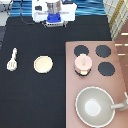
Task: Take the lid off the pot, put the pot on the plate, and use the tool to push the pot to the front of the table.
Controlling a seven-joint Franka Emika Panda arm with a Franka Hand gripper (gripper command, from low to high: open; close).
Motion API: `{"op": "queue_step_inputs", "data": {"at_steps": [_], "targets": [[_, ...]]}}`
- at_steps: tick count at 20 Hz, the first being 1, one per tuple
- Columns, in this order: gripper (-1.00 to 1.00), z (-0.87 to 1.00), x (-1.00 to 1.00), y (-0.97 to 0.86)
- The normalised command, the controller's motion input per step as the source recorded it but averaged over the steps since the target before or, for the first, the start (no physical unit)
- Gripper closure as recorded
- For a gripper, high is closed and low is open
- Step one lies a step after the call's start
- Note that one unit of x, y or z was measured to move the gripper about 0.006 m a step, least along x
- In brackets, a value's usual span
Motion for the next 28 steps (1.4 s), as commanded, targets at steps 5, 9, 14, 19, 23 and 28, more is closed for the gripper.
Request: {"op": "queue_step_inputs", "data": {"at_steps": [5,9,14,19,23,28], "targets": [[-1.0,0.3,0.59,0.48],[-1.0,0.39,0.88,0.64],[-1.0,0.42,0.93,0.62],[-1.0,0.47,0.95,0.57],[-1.0,0.48,0.69,0.65],[-1.0,0.26,0.48,0.77]]}}
